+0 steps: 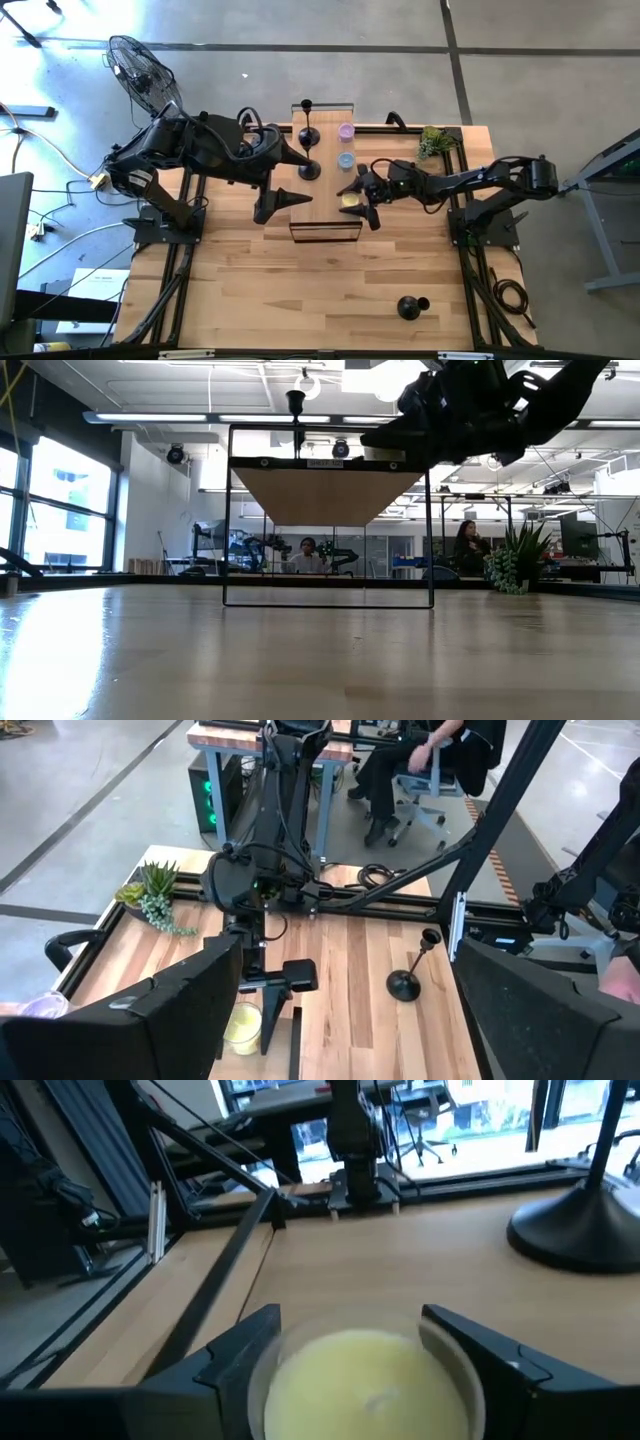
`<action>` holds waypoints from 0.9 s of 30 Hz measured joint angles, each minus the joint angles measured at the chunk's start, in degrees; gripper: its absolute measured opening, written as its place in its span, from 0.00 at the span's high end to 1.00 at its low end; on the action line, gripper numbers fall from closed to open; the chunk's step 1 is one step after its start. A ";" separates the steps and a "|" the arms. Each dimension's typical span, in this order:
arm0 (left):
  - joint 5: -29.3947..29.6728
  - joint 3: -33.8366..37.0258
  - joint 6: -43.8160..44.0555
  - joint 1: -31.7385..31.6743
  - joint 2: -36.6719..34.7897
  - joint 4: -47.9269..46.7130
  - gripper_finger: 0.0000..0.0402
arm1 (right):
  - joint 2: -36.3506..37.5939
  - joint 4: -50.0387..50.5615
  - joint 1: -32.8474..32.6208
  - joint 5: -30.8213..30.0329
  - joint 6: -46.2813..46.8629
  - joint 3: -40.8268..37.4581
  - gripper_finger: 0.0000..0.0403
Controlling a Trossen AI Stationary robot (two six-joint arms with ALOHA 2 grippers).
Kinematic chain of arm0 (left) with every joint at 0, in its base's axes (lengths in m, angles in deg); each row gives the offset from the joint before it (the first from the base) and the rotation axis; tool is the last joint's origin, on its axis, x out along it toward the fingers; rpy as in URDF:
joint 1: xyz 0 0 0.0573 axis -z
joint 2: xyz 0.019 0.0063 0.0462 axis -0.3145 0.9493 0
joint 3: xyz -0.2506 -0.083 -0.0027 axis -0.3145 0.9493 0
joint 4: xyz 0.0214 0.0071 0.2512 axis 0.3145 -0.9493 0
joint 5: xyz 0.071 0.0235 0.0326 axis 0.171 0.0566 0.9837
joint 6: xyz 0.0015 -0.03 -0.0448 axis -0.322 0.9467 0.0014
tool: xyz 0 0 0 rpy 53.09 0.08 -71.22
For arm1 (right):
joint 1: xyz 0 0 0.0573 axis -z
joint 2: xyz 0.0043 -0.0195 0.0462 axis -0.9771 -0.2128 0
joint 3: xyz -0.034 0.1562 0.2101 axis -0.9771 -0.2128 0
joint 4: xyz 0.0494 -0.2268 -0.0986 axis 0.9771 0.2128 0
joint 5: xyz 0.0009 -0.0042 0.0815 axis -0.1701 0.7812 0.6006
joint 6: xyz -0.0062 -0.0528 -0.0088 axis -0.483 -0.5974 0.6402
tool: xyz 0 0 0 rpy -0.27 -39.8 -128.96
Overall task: Pick & Place candle stick holders
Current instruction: Put the yellow scented candle on the shelf, then put the black candle holder on the shelf
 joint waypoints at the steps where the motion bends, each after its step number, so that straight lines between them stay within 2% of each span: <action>1: 0.00 0.00 -0.01 0.00 0.01 -0.06 0.10 | 0.00 -0.56 0.00 -0.02 0.02 0.00 0.41; 17: 0.00 0.00 0.27 -0.01 0.01 -0.94 0.10 | 0.17 -0.33 0.00 -1.09 -3.08 5.92 0.41; 22: 0.00 0.00 1.51 -0.01 0.01 -2.19 0.10 | 2.92 6.48 0.00 -2.23 -6.91 10.10 0.41; 27: -1.26 0.00 1.68 0.02 0.00 -2.71 0.10 | 9.32 16.24 0.00 -8.06 -7.91 15.59 0.41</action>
